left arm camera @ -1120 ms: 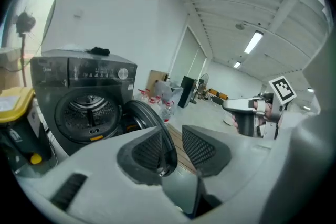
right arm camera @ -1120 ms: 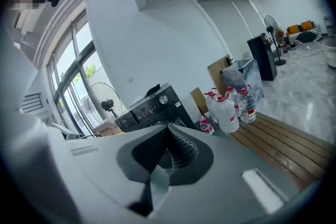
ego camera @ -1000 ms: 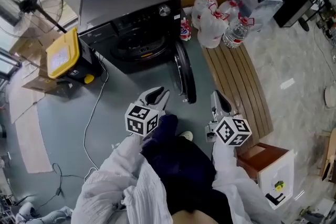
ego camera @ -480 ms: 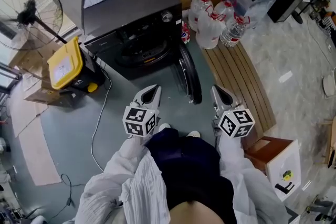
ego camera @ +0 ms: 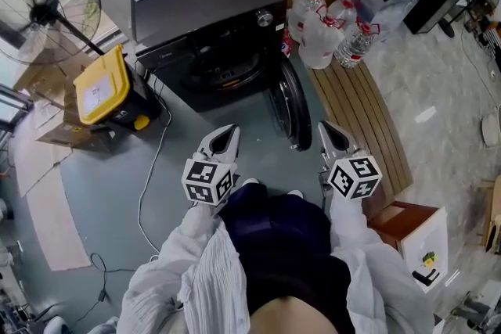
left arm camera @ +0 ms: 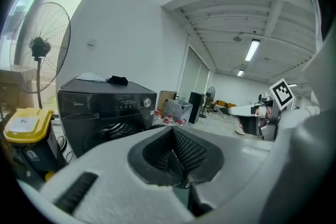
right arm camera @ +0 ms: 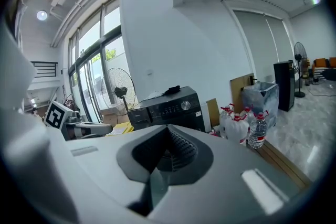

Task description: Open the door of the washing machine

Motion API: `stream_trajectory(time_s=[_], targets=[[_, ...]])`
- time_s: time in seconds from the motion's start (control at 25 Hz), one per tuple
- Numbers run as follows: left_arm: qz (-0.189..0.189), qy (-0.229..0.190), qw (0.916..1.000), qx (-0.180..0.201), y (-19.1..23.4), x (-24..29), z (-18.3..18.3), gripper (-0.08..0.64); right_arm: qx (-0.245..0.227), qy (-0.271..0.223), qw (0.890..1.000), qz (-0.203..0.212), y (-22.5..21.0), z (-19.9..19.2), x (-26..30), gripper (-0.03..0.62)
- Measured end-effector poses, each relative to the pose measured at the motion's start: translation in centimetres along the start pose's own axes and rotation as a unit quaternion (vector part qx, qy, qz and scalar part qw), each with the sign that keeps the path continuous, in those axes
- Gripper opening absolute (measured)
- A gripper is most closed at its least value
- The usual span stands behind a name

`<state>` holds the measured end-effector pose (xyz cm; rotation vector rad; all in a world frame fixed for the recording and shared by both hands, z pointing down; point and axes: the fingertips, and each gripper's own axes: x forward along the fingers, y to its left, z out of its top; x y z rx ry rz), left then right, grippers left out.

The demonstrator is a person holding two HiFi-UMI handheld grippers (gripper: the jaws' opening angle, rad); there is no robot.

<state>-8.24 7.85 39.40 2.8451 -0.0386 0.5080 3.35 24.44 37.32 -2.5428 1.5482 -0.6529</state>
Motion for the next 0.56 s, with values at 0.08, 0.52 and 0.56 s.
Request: stream_trajectory(time_s=[0.08, 0.52, 0.56], targets=[[-0.001, -0.001, 1.0000, -0.002, 0.4, -0.4, -0.2, -0.002, 0.000, 0.000, 1.000, -0.003, 0.5, -0.3, 0.2, 0.006], [-0.015, 0.000, 0.9999, -0.008, 1.3, -2.0, -1.7, -0.002, 0.006, 0.004, 1.000, -0.008, 2.7, -2.0, 0.6, 0.006], [-0.017, 0.001, 0.9998, -0.008, 1.3, -2.2, -1.9, -0.002, 0.006, 0.004, 1.000, -0.010, 2.9, -2.1, 0.7, 0.006]])
